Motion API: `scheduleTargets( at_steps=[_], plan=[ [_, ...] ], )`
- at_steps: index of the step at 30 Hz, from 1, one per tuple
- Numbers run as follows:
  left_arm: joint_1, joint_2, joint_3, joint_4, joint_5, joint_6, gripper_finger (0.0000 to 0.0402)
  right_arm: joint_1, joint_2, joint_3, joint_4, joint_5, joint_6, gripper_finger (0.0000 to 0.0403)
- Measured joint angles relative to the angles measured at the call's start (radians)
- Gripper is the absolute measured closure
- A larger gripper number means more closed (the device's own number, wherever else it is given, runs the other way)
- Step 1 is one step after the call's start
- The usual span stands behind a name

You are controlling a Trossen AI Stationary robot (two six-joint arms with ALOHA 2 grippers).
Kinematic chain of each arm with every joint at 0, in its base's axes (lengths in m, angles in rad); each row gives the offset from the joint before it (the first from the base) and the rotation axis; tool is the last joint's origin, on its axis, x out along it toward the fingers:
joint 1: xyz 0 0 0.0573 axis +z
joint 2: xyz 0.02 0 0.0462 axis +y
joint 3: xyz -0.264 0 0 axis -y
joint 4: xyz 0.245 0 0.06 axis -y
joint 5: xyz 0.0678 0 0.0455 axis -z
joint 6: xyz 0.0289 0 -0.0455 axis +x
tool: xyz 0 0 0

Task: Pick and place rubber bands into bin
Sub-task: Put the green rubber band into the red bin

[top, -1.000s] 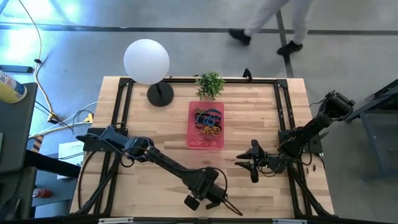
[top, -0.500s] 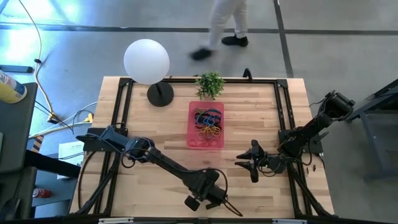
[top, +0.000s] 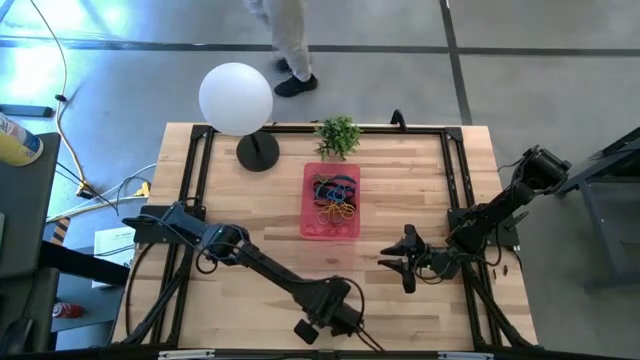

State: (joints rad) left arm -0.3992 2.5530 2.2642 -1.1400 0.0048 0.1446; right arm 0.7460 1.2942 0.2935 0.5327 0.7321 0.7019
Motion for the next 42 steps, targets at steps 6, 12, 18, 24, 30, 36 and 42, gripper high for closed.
scheduleTargets(
  at_steps=[6, 12, 18, 24, 30, 36, 42],
  plan=[
    [0.001, 0.008, 0.001, 0.000, -0.006, -0.022, 0.0391, 0.000, 0.000, 0.000, -0.013, 0.001, -0.003, 0.0274],
    [0.003, 0.009, 0.001, -0.004, -0.029, -0.036, 0.0396, 0.000, 0.000, 0.000, -0.020, -0.002, -0.003, 0.0274],
    [0.028, -0.009, -0.004, -0.021, -0.060, -0.038, 0.0400, 0.000, 0.000, 0.000, -0.021, -0.002, -0.003, 0.0274],
    [0.056, -0.072, -0.003, -0.039, -0.087, -0.018, 0.0401, 0.000, 0.000, 0.000, -0.024, -0.003, -0.003, 0.0274],
    [0.059, -0.130, -0.003, -0.153, -0.166, 0.008, 0.0401, 0.000, 0.000, 0.000, -0.036, -0.006, -0.003, 0.0274],
    [0.088, -0.179, -0.003, -0.269, -0.276, 0.064, 0.0401, 0.000, 0.000, 0.000, -0.051, 0.000, -0.003, 0.0274],
    [0.177, -0.206, -0.002, -0.291, -0.308, 0.145, 0.0402, 0.000, 0.000, 0.000, -0.071, 0.002, 0.007, 0.0274]
  ],
)
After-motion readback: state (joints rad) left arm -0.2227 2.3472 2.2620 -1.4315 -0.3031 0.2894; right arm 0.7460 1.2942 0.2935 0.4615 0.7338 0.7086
